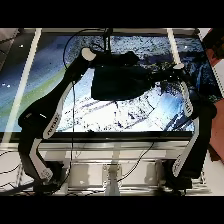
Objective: Fold the clothes and pants, and hang the long-sleeved shirts on hangers.
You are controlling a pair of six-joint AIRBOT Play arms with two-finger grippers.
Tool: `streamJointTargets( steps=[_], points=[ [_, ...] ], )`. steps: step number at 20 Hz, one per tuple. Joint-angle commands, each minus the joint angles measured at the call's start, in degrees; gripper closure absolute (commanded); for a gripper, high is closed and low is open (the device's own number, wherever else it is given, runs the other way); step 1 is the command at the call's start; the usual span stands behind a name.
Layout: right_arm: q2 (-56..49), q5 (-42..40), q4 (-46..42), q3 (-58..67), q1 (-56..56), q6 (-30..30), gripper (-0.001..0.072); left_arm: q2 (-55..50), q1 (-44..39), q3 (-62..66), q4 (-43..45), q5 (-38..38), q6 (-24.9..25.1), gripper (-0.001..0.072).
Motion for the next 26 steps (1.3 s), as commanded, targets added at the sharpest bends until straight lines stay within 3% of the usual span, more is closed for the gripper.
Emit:
streamJointTargets(
  steps=[1,2,3,5,8,12,17,21,26],
  points=[
    [5.73,-4.57,3.19,0.07,-1.77,-3.58,0.0676,1.81,3.50,0.00,0.04,-9.92,9.14,0.0493],
    [8.61,-6.54,3.04,0.07,-3.54,-3.56,0.0676,2.69,5.31,0.00,0.35,-12.31,9.27,0.0658],
    [11.41,-8.00,2.75,0.07,-5.51,-3.56,0.0676,3.80,7.17,0.00,2.36,-13.81,9.05,0.0676],
    [17.25,-8.81,0.63,0.07,-10.60,-2.86,0.0676,6.84,10.58,0.00,13.66,-15.17,5.90,0.0676],
    [24.52,-5.64,-9.86,0.07,-18.97,7.43,0.0676,12.46,13.97,0.00,40.61,-18.51,-5.84,0.0676],
    [32.92,3.56,-23.61,0.07,-31.80,17.20,0.0676,20.31,17.44,0.00,58.42,-24.44,-6.21,0.0675],
    [40.96,10.08,-39.39,0.04,-47.87,24.04,0.0677,26.49,23.23,0.00,59.82,-30.29,-6.21,0.0675],
    [41.64,23.52,-57.22,-1.33,-55.74,24.26,0.0676,26.21,24.55,-0.02,59.80,-32.44,-6.21,0.0674],
    [42.05,23.37,-61.59,-9.53,-58.16,20.83,0.0676,24.68,24.30,-0.02,58.95,-32.61,-6.21,0.0674]
  ],
)
